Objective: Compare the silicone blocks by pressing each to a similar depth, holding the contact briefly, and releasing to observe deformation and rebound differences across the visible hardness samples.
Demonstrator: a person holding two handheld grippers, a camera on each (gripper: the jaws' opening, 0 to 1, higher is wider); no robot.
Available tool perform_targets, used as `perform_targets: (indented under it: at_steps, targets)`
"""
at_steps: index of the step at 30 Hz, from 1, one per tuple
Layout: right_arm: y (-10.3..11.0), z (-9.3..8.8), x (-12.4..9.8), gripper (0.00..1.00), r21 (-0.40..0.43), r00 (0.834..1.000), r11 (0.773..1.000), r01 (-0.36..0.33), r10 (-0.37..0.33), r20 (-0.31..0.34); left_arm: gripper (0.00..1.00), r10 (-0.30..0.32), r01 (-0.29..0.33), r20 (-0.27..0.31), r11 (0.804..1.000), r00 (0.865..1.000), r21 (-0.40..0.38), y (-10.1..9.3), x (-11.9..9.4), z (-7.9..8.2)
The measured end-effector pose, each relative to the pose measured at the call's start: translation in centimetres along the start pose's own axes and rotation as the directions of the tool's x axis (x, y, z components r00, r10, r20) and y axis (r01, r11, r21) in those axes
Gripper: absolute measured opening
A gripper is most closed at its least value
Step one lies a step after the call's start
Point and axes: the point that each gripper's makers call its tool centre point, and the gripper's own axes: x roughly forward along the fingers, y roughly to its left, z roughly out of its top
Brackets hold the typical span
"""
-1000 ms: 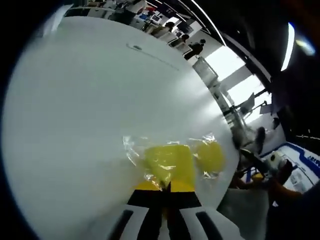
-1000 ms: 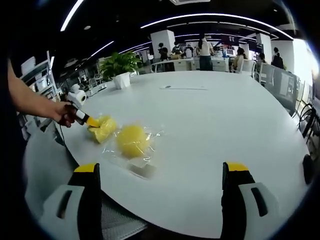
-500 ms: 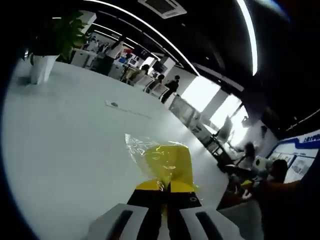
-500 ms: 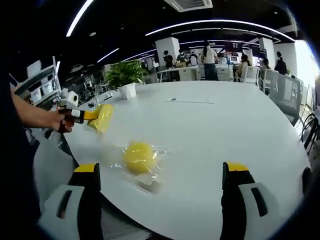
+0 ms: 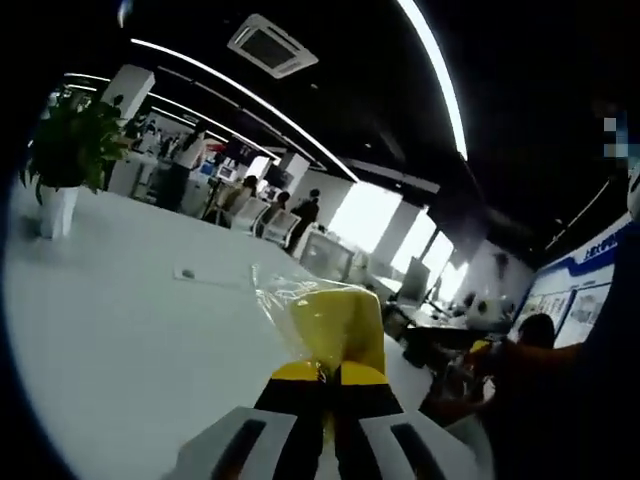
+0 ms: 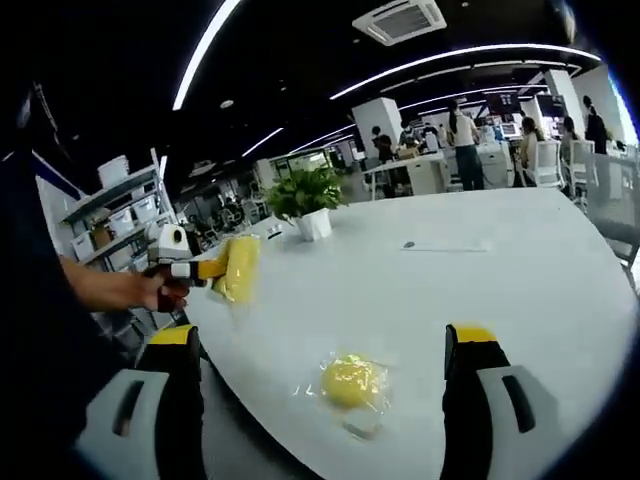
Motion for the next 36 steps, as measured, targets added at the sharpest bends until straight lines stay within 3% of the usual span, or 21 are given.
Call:
perform_targets:
  at_steps: [8,11,17,21,29,31,36]
  targets:
    - [4.5,4.4,3.6,0.96,-0.077,0.987,0.984,-0.159,0.161,0.016,0.00,-0.003,-0.003,0.063,0.996,0.998,0.092,-2.7,0.2,2.5]
    - [5.7,5.5,4.5,0.84,-0.110,0.977,0.971,-0.211,0.212,-0.004,0.00,-0.022,0.013,0.073,0.994,0.997,0.111,-3.7,0.4,3.1]
    - [7.5,7.6,5.9,0.79,-0.122,0.960,0.954,-0.274,0.278,0.017,0.00,-0.035,0.023,0.083,0.990,0.996,0.138,-5.1,0.6,3.6]
    - [8.2,8.1,6.8,0.75,-0.124,0.952,0.946,-0.299,0.305,0.024,0.00,-0.040,0.027,0.085,0.989,0.996,0.143,-5.4,0.9,3.5]
    - [9.5,7.7,7.9,0.57,-0.092,0.936,0.934,-0.346,0.350,0.033,0.00,-0.058,0.045,0.082,0.988,0.995,0.151,-6.9,1.3,3.0]
    - [9.9,7.6,8.0,0.57,-0.061,0.929,0.929,-0.365,0.368,0.045,0.00,-0.061,0.049,0.080,0.987,0.995,0.153,-7.1,1.4,2.8]
    - [10.2,7.3,8.3,0.55,-0.066,0.928,0.928,-0.367,0.370,0.034,0.00,-0.066,0.054,0.074,0.987,0.995,0.152,-7.3,1.7,2.5]
